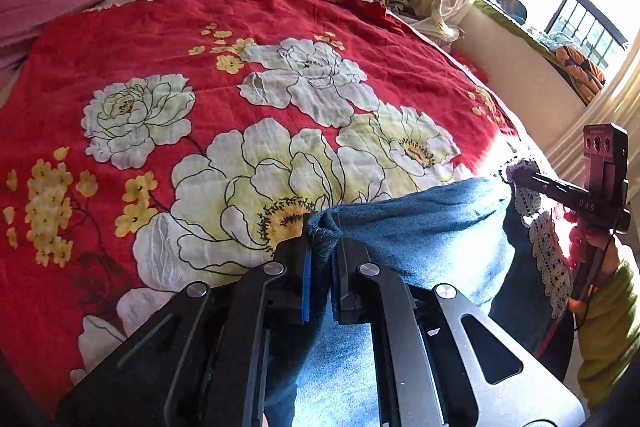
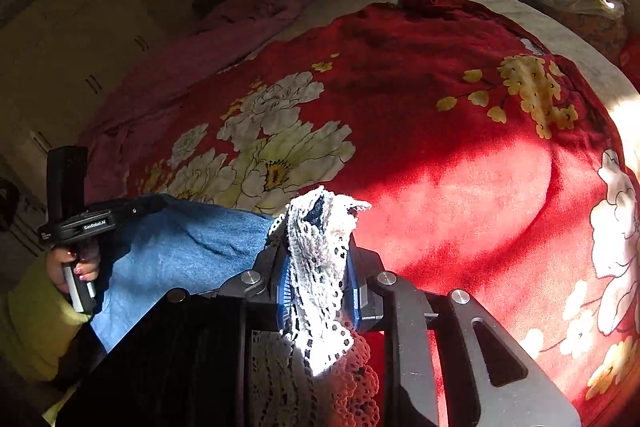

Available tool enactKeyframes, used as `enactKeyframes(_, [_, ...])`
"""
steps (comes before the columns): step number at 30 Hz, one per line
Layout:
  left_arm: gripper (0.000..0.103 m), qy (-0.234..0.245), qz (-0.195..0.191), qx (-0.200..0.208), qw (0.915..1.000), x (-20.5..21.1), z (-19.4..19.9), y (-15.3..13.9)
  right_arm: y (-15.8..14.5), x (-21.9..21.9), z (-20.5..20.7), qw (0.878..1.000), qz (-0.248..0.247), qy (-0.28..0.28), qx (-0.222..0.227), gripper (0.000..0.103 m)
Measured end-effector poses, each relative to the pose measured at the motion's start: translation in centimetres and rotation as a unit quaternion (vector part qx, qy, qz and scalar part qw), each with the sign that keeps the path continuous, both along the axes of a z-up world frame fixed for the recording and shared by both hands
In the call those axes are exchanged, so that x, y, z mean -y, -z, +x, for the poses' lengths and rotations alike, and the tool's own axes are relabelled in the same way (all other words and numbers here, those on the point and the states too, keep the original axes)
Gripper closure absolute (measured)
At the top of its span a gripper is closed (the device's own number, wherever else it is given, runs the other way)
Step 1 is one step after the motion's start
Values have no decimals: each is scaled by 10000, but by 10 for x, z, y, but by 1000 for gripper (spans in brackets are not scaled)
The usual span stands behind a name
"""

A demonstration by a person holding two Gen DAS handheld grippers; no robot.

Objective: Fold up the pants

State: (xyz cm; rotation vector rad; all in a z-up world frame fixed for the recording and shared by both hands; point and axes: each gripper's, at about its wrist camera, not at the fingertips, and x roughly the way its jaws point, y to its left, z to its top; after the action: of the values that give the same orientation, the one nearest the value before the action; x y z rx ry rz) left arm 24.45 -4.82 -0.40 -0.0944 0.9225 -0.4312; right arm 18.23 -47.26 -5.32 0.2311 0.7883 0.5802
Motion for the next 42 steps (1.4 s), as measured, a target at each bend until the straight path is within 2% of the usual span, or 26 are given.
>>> enactKeyframes(3, [101,24,406,33,9992,13,7,7,-9,-9,14,9989,-444,36,128,83])
enactKeyframes(5, [101,-65,538,-1,9985,18,12,15,-6,-14,28,9979,-641,22,52,84])
enactKeyframes(9, [98,-303,594,31,9978,16,17,25,15,-34,48,9884,-1518,-14,-49,83])
enactKeyframes(11, [96,-377,860,75,9956,18,18,34,25,-43,49,9811,-1932,-58,43,80])
enactKeyframes(12, [96,-378,842,46,9957,17,18,38,26,-43,48,9801,-1982,-6,105,76])
enactKeyframes(14, [95,-410,765,49,9962,14,19,40,25,-37,50,9814,-1917,85,38,69])
enactKeyframes(16, [92,-449,765,44,9960,12,20,39,21,-28,50,9805,-1941,315,17,43])
enactKeyframes(17, [84,-487,795,65,9956,12,19,37,15,-22,47,9821,-1835,431,-30,41])
enactKeyframes(18, [66,-578,842,66,9948,9,18,35,9,-16,42,9831,-1739,571,-20,40])
enactKeyframes(20, [47,-805,785,60,9936,0,15,27,-7,-7,24,9839,-1633,715,135,39])
enactKeyframes(23, [47,-1060,581,167,9925,-16,1,11,-27,5,-12,9853,-1427,843,425,33])
enactKeyframes(26, [46,-1104,508,360,9919,-23,-25,-4,-33,21,-47,9896,-998,953,400,33])
enactKeyframes(30, [43,-1029,369,483,9928,-22,-70,-13,-19,36,-95,9924,-453,1132,150,33])
enactKeyframes(34, [43,-944,323,607,9932,-18,-118,-8,4,36,-141,9894,7,1444,-119,33])
enactKeyframes(36, [43,-869,357,560,9940,-15,-137,2,13,30,-153,9893,187,1422,-267,33])
enactKeyframes(39, [43,-761,492,512,9946,-12,-159,11,16,28,-155,9884,108,1486,-308,33])
enactKeyframes(42, [42,-822,780,681,9912,-15,-168,10,21,36,-149,9843,296,1689,-425,33])
